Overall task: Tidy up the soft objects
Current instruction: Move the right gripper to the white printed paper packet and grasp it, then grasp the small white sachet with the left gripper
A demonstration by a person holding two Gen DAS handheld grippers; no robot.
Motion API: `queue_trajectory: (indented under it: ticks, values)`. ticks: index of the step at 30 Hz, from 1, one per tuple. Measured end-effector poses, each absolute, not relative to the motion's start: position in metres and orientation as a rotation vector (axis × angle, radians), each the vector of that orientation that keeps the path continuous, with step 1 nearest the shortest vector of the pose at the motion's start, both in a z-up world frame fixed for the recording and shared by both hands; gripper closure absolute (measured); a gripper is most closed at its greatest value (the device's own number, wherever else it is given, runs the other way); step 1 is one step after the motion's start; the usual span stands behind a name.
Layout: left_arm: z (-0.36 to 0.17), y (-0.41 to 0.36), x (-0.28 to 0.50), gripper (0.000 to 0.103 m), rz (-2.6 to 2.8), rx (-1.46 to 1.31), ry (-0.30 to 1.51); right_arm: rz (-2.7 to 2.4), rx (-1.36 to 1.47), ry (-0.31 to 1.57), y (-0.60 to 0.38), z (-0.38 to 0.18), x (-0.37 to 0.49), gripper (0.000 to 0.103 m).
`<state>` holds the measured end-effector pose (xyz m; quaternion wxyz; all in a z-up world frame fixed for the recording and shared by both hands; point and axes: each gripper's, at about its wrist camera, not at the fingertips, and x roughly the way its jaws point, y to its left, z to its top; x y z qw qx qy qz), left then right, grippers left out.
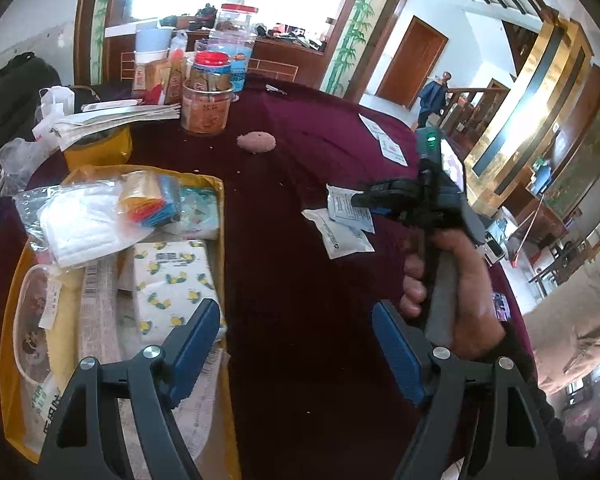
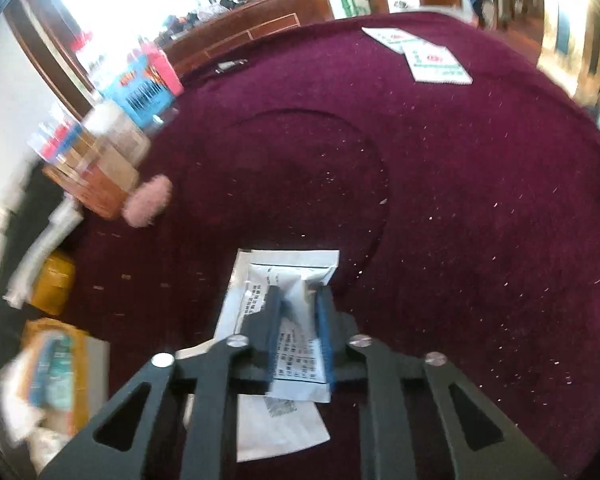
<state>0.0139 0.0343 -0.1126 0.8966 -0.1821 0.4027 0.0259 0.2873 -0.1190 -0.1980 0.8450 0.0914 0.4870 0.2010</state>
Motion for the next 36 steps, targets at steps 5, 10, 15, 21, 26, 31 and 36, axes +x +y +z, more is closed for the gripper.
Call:
queue_trajectory:
  ticks: [5,10,15,21,26,31,36]
  values:
    - [-0.110,0.020,0.024,0.021,0.061,-0.349,0.857,0.481,0.241,0.964,-0.157,-0.177,0.274,0.093]
    - [-0.112,-0.001,0.050,0.017,0.028,-0.342,0.898,0.470,0.272,0.884,-0.199,-0.168,0.266,0.093]
    - [-0.140,-0.017,0.109,0.017,0.027,-0.367,0.988,0.457,0.365,0.907,-0.221,-0.179,0.273,0.093]
    - [-0.170,-0.018,0.174,0.017,0.112,-0.366,1.076,0.444,0.362,0.911,-0.223,-0.180,0.269,0.093]
    - [-0.186,-0.010,0.210,0.019,0.169,-0.372,1.141,0.443,0.387,0.914,-0.227,-0.181,0.270,0.093]
    - [-0.191,-0.010,0.212,0.025,0.151,-0.452,1.106,0.473,0.415,0.979,-0.225,-0.193,0.276,0.093]
    - [-0.189,-0.005,0.203,0.032,0.154,-0.517,1.076,0.505,0.434,1.077,-0.218,-0.211,0.280,0.093]
